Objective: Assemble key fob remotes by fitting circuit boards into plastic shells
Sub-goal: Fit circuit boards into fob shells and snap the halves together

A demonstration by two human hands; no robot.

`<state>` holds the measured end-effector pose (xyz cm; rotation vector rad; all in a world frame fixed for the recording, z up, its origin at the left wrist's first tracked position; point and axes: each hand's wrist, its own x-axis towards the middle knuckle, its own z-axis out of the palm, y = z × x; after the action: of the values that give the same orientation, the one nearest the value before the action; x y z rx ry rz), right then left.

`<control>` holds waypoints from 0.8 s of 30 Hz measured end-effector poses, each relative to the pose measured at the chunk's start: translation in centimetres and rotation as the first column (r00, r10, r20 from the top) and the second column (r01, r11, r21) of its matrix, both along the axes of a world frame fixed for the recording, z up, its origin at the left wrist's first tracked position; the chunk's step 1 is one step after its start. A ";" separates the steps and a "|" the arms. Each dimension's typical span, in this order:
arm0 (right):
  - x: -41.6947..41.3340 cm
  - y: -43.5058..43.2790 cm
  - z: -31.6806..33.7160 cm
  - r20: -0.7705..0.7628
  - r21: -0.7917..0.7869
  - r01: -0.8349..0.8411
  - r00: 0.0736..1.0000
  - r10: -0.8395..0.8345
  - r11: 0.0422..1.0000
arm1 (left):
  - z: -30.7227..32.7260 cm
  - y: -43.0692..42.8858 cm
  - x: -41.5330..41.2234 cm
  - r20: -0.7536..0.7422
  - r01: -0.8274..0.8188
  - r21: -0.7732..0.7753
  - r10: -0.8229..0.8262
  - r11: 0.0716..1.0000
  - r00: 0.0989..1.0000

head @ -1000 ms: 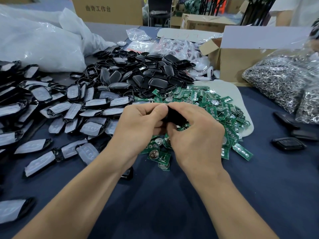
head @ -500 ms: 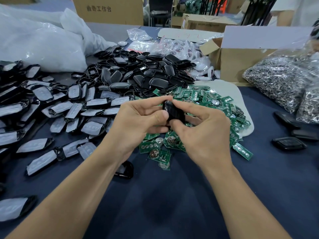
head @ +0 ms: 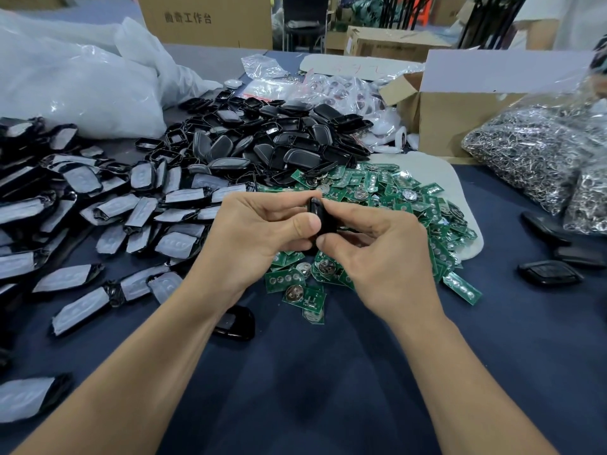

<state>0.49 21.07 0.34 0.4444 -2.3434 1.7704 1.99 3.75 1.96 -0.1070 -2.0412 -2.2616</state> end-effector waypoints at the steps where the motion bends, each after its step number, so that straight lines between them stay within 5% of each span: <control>1: 0.2 -0.1 0.0 -0.030 0.043 0.030 0.999 -0.029 0.999 | 0.0 0.1 0.0 0.011 0.002 -0.006 -0.002 1.000 1.000; 6: 1.0 -1.3 0.2 -0.219 0.276 0.127 0.973 -0.067 0.953 | -0.5 1.2 0.1 0.043 -0.111 -0.167 0.119 0.980 0.992; 11: 1.3 -2.3 0.2 -0.236 0.324 0.161 0.968 -0.086 0.932 | -0.9 1.4 -0.1 0.027 -0.232 -0.180 0.240 0.956 0.970; 19: -0.4 -1.3 0.2 0.146 -0.041 0.118 0.983 -0.111 0.992 | -0.6 0.6 -0.5 -0.012 -0.168 -0.168 0.168 0.971 0.986; 24: -0.1 -0.6 0.8 0.166 -0.226 0.006 0.986 0.033 0.974 | -0.2 -0.2 -0.5 -0.028 0.010 -0.078 -0.012 0.997 1.000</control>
<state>0.44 20.51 1.17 0.2857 -2.2083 2.1275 1.48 3.51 1.78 -0.1555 -2.1199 -2.1741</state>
